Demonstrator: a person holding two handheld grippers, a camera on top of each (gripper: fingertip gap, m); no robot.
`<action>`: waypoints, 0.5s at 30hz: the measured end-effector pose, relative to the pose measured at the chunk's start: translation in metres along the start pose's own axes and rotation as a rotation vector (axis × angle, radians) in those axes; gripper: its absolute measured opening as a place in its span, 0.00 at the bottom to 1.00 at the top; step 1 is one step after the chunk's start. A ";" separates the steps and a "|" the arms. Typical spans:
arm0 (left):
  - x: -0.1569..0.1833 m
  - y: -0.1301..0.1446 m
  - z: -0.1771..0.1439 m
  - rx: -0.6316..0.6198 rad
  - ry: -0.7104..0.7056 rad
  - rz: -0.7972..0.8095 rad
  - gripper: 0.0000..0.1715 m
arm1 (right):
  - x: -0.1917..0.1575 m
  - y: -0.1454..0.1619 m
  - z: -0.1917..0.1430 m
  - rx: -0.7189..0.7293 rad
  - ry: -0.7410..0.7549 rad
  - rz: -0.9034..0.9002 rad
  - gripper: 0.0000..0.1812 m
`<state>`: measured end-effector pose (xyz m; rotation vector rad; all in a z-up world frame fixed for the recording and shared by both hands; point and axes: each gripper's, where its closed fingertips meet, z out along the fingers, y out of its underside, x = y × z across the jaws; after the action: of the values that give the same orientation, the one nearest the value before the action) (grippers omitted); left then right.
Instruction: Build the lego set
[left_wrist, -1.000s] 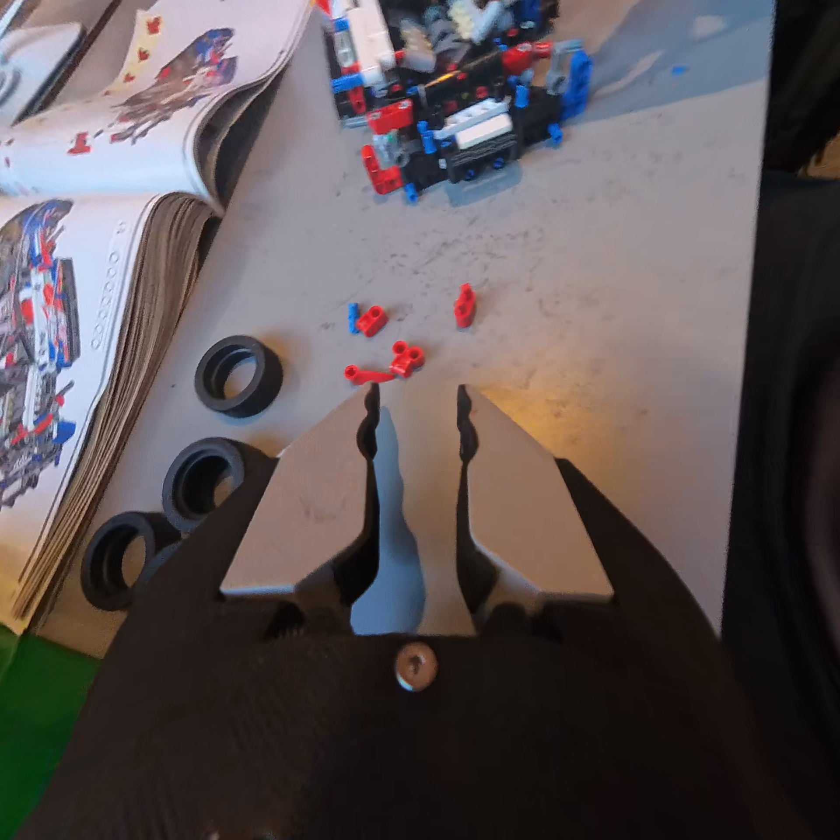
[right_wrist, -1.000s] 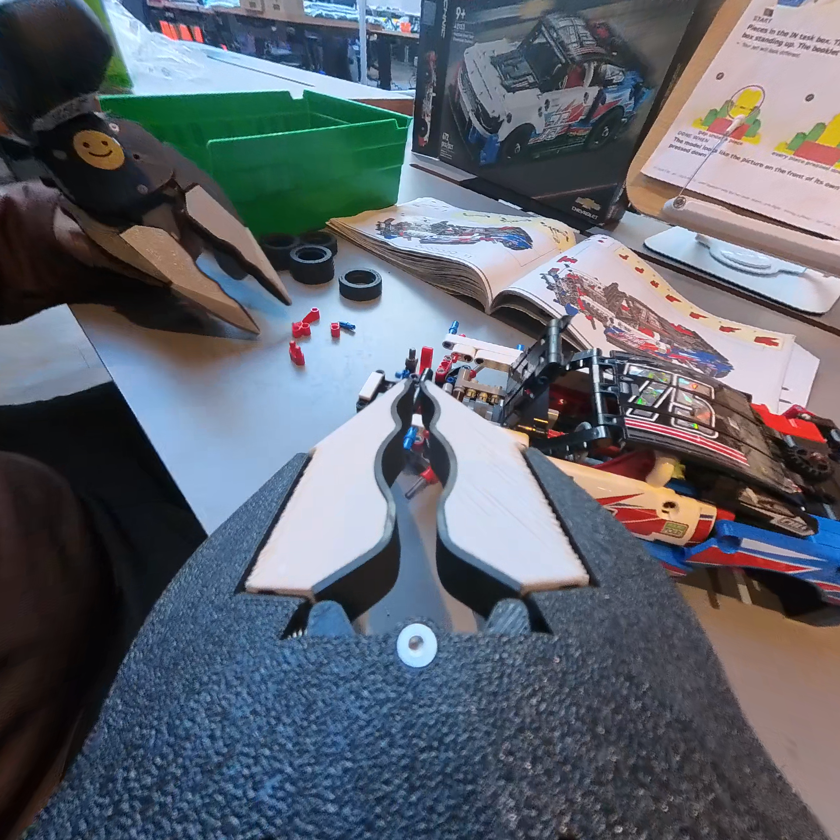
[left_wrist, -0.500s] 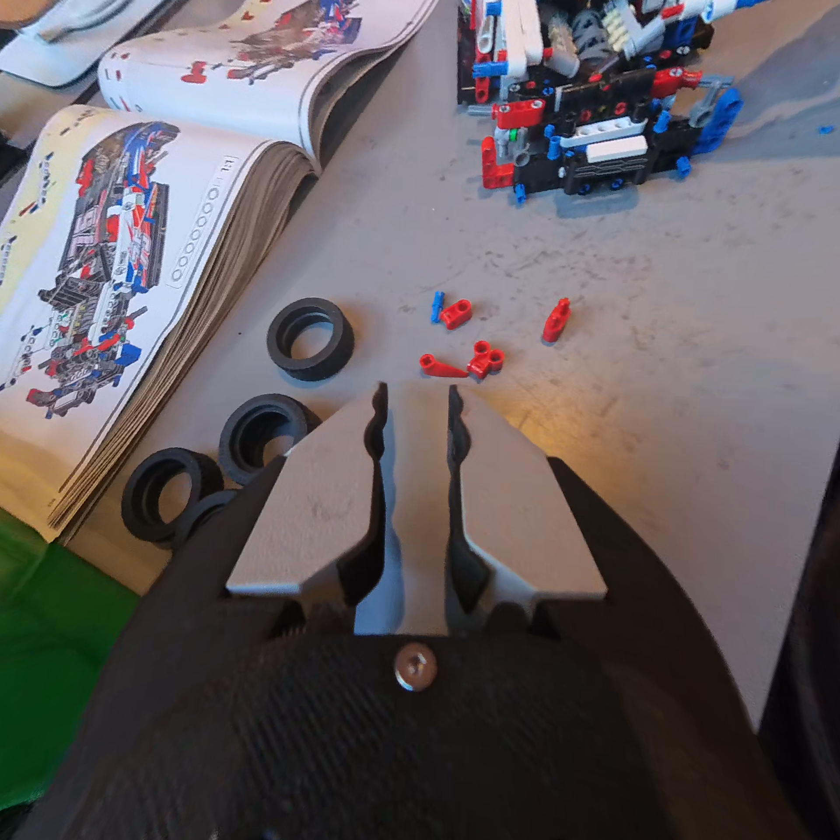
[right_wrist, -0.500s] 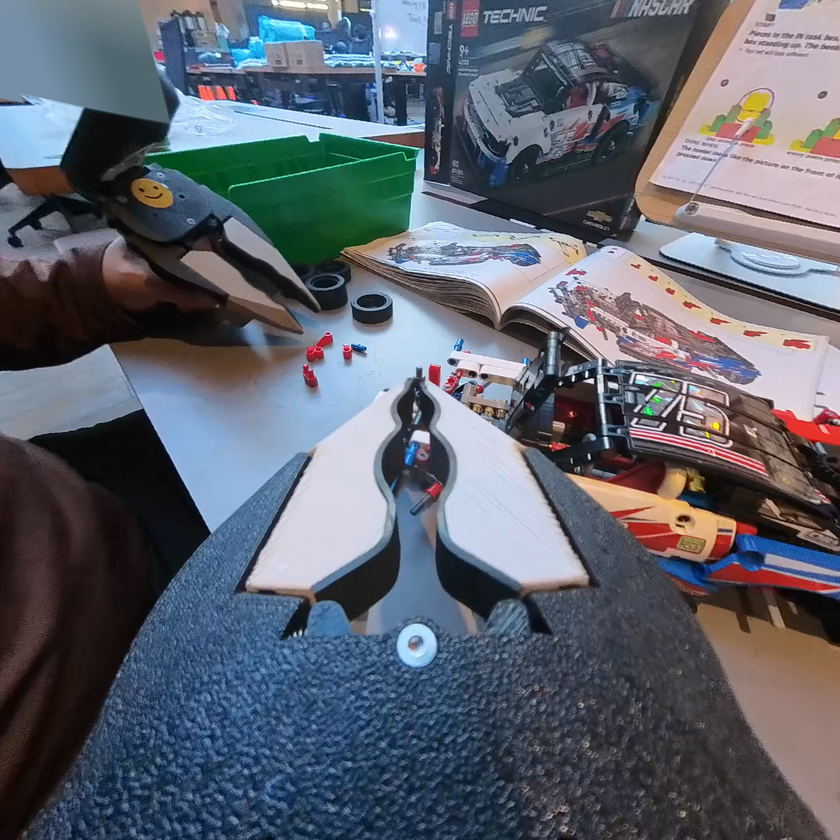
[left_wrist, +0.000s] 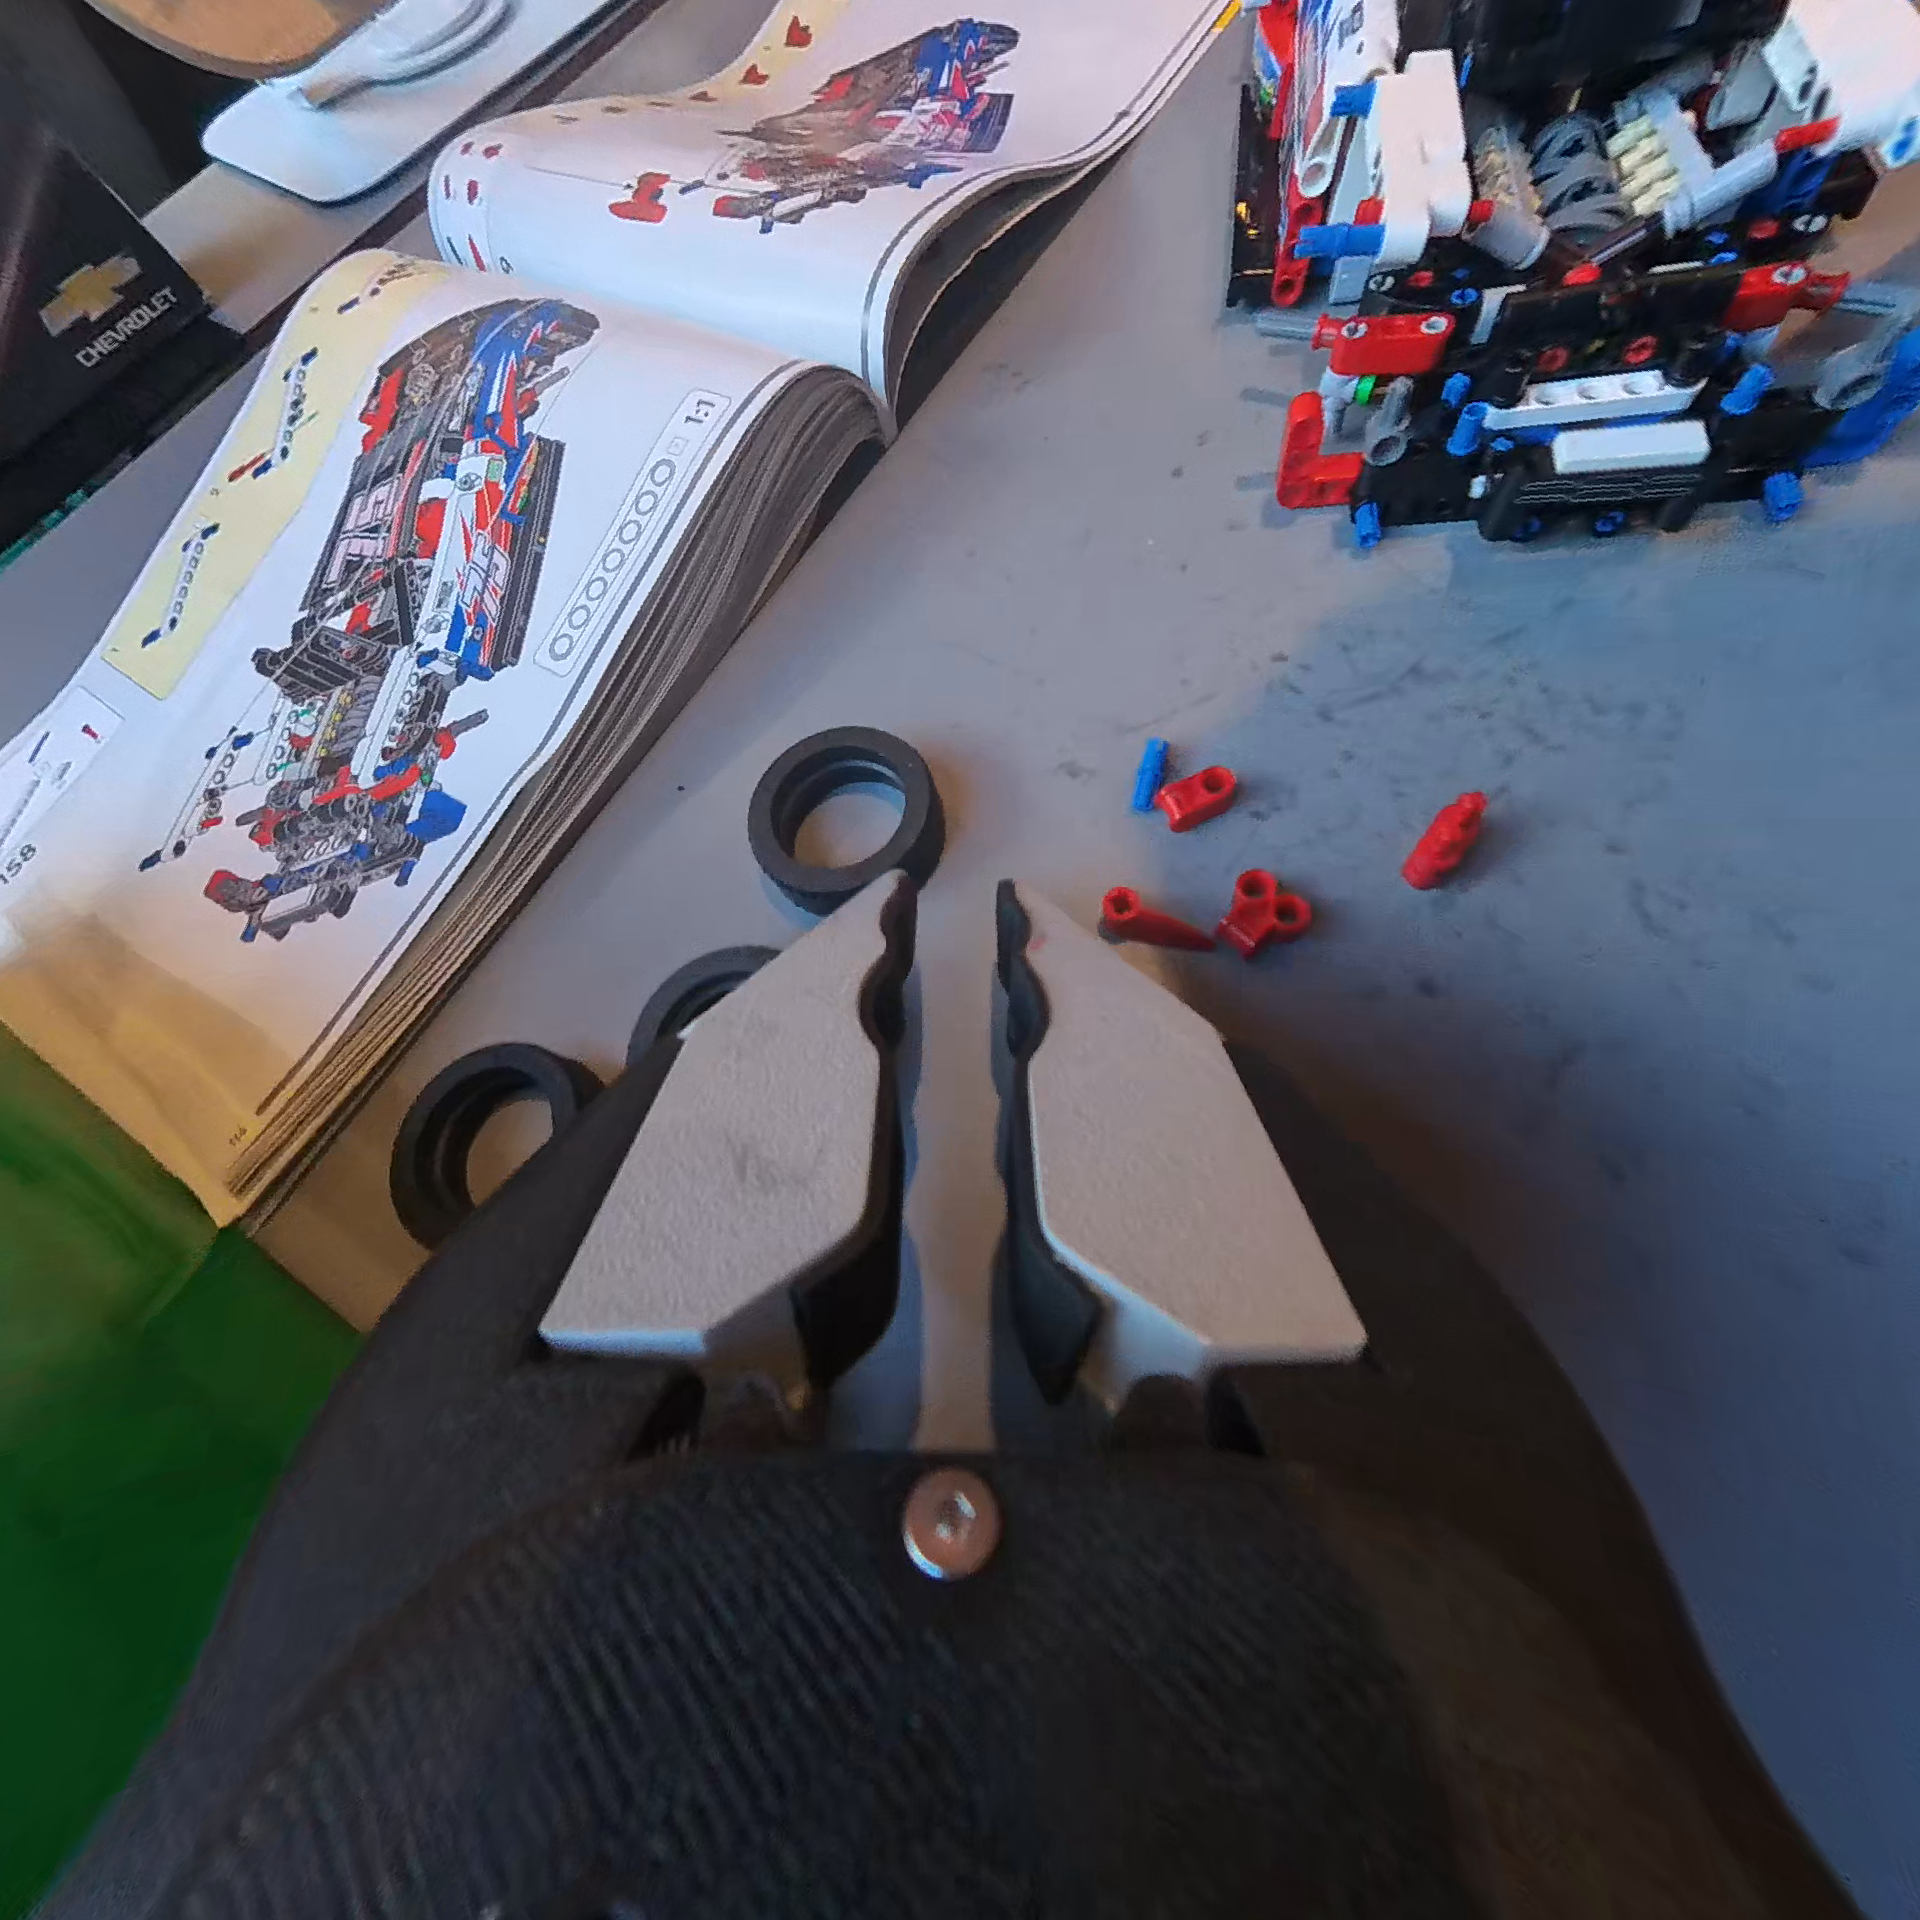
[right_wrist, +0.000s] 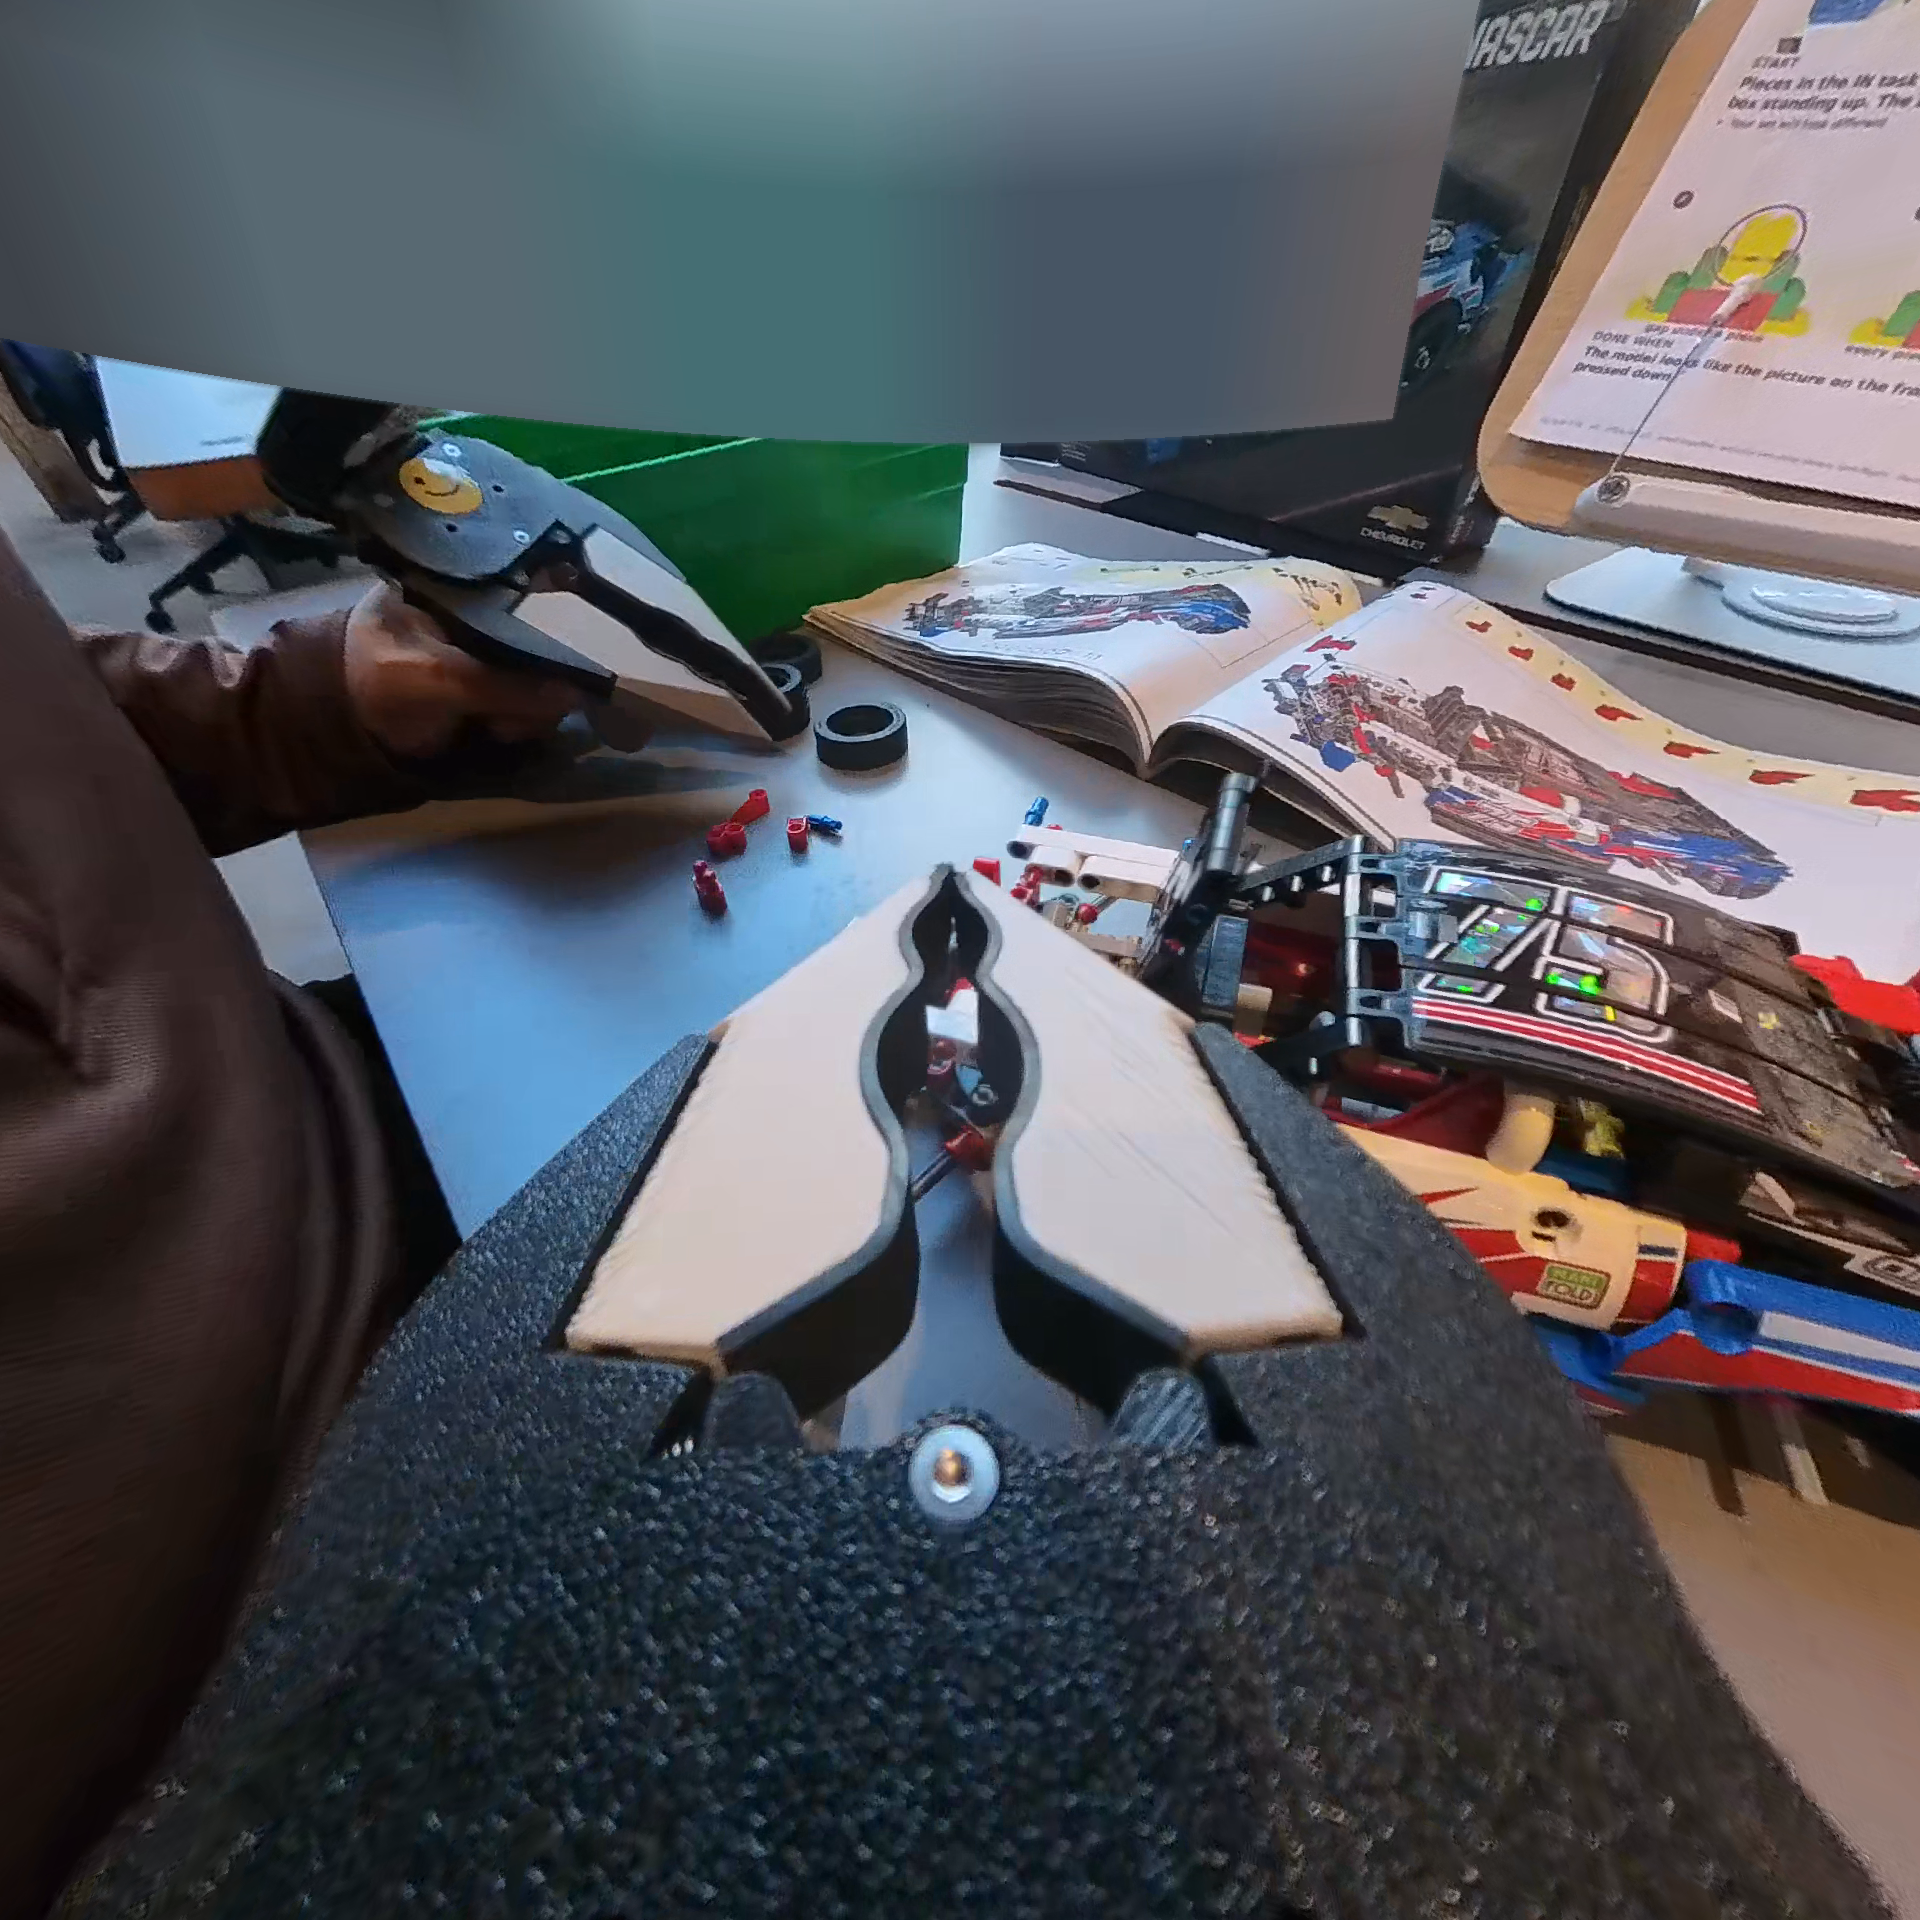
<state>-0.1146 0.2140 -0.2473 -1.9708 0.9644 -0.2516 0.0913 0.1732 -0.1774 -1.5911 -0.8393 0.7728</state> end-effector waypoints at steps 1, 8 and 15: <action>0.001 0.000 0.002 -0.006 0.006 0.005 0.08 | 0.001 -0.001 -0.001 0.006 0.004 0.001 0.00; 0.015 0.009 0.013 -0.101 0.119 0.006 0.19 | -0.001 -0.001 -0.004 0.005 0.000 0.005 0.00; 0.032 0.008 0.015 -0.111 0.198 0.033 0.00 | -0.007 -0.003 -0.005 0.001 0.001 -0.026 0.00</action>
<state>-0.0894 0.1988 -0.2683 -2.0567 1.1582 -0.3873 0.0917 0.1646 -0.1728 -1.5770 -0.8573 0.7534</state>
